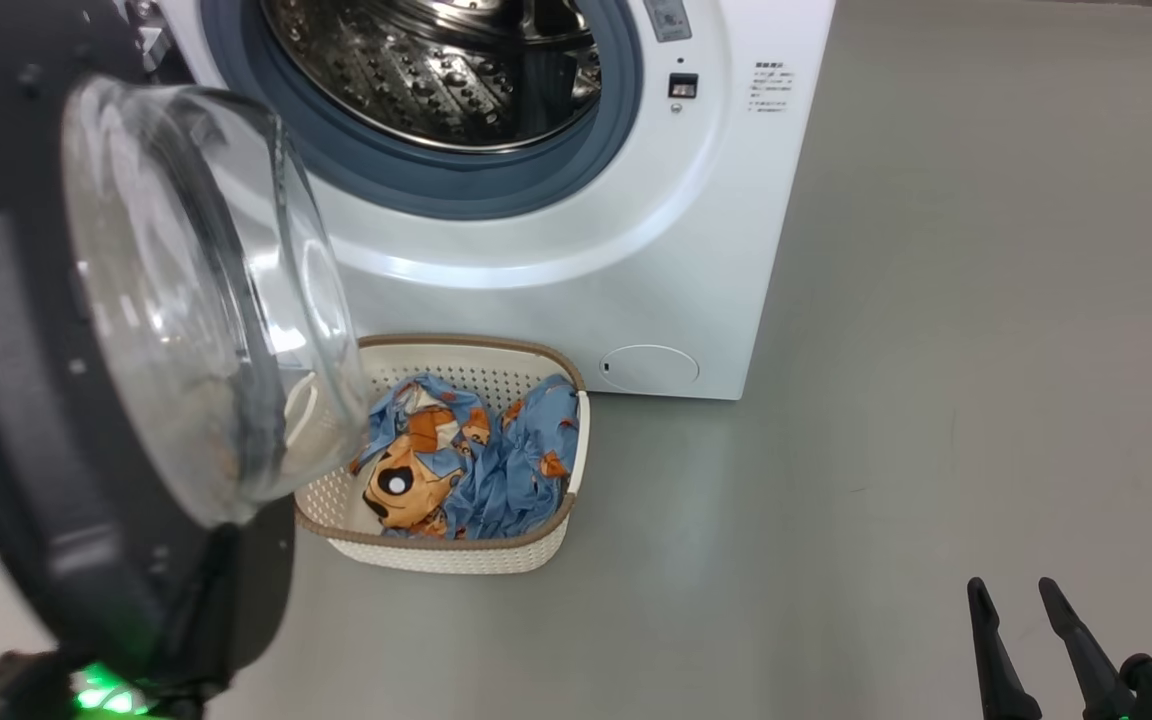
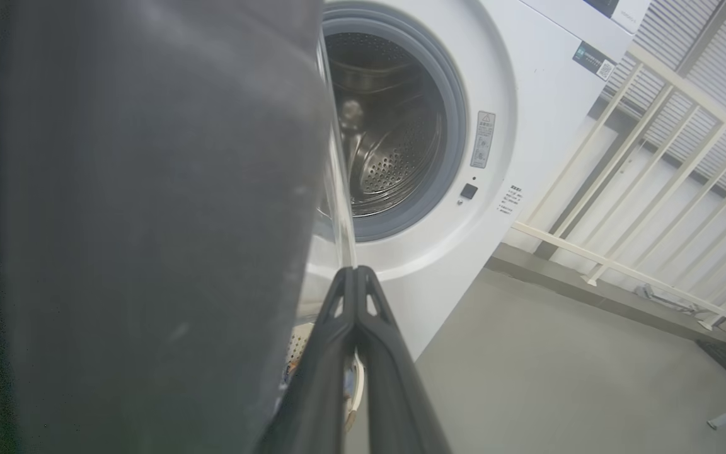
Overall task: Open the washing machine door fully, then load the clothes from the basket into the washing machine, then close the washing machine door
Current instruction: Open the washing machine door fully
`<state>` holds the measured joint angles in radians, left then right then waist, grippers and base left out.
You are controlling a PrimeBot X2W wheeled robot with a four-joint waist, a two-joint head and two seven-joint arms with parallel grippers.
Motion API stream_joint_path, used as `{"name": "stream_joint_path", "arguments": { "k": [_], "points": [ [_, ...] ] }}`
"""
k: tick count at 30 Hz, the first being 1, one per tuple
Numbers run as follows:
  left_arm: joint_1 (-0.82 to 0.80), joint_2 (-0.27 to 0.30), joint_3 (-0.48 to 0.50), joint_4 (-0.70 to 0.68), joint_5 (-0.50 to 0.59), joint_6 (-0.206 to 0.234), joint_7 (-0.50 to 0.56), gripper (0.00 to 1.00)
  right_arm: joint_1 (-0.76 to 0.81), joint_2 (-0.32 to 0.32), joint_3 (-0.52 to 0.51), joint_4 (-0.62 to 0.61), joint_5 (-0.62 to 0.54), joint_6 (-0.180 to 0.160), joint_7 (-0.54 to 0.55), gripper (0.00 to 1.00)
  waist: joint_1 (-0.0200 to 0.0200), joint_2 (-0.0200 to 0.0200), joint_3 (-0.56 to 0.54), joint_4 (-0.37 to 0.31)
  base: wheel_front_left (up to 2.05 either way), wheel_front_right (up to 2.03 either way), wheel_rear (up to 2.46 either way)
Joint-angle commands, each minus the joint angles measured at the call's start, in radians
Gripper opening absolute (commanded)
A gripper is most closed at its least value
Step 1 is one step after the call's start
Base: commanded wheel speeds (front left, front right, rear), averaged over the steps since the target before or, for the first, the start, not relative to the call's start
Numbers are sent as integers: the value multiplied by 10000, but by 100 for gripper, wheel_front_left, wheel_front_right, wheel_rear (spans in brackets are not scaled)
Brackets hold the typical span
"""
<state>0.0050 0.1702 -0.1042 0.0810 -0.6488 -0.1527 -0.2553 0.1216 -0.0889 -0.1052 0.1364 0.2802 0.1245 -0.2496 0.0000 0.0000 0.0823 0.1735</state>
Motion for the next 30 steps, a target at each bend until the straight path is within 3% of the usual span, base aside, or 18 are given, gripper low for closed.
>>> {"name": "stream_joint_path", "arguments": {
  "k": [1, 12, 30],
  "points": [
    [-349, 403, 918, -56, 93, 220, -65, 0, -281, -61, 260, -231, 0, 62, -122, 100, 0, 0, 33, 59, 0, 0, 0],
    [-476, 434, 2692, 551, 713, 220, -65, 0, -366, 56, 299, -239, -80, 62, -122, 100, 0, 0, 226, 343, 0, 0, 0],
    [-1942, 1224, 5131, 2485, 1328, 220, -65, 0, -707, 207, 343, -212, -319, 62, -122, 100, 0, 0, 739, 484, 0, 0, 0]
  ]
}}
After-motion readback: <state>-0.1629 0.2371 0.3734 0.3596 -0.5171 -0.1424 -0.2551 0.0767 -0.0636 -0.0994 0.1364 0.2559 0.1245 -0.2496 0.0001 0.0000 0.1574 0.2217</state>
